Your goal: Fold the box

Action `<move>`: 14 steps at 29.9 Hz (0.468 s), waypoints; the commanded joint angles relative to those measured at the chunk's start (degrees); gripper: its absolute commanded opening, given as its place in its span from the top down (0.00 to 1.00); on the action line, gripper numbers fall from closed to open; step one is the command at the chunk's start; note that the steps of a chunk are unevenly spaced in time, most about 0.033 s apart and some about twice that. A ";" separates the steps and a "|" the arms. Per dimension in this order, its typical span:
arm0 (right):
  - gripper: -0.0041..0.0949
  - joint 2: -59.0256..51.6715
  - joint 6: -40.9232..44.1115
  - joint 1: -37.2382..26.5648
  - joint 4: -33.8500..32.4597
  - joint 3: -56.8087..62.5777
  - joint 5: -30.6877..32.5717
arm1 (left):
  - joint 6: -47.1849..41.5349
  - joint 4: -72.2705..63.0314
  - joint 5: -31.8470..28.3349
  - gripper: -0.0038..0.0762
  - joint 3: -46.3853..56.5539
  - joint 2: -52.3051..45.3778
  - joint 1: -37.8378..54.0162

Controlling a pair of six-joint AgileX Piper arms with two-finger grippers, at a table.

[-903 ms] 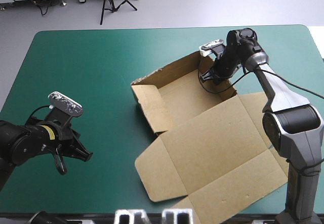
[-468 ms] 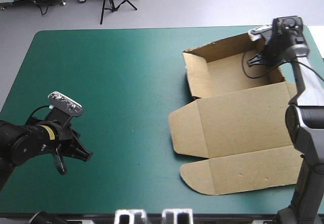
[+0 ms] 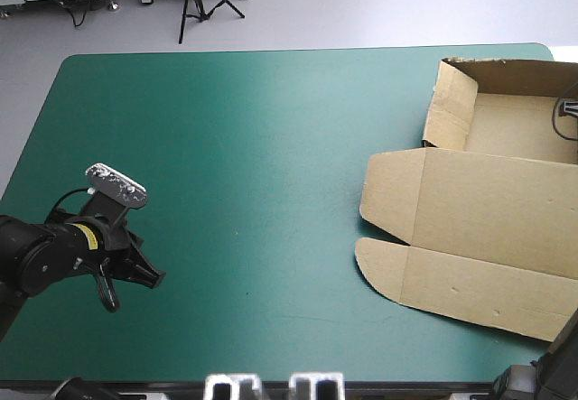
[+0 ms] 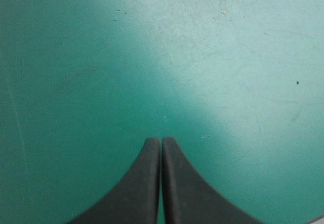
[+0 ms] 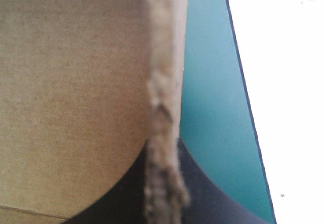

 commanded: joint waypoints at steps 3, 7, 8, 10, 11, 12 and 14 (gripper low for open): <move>0.95 -3.35 -3.21 -1.01 4.21 -2.03 -0.65 | -0.45 0.32 -1.85 0.96 -1.42 -0.39 -0.21; 0.75 -3.35 -5.78 -0.91 4.47 -2.03 -0.91 | -0.45 0.32 -2.85 0.96 -1.42 -0.39 -0.21; 0.64 -3.35 -5.78 -0.91 4.47 -2.03 -0.99 | -0.45 0.32 -2.94 0.96 -1.42 -0.39 -0.21; 0.48 -3.35 -5.56 -0.91 3.79 -2.03 -1.04 | -0.45 0.32 -2.94 0.96 -1.42 -0.39 -0.21; 0.37 -3.35 -4.04 -0.91 2.98 -2.03 -1.50 | -0.45 0.32 -2.94 0.96 -1.42 -0.39 -0.21; 0.31 -3.35 -2.64 -0.91 2.06 -2.03 -1.86 | -0.45 0.32 -2.94 0.96 -1.42 -0.39 -0.21; 0.22 -3.47 -0.54 -0.91 -0.18 -2.03 -2.27 | -0.45 0.32 -2.94 0.96 -1.42 -0.39 -0.21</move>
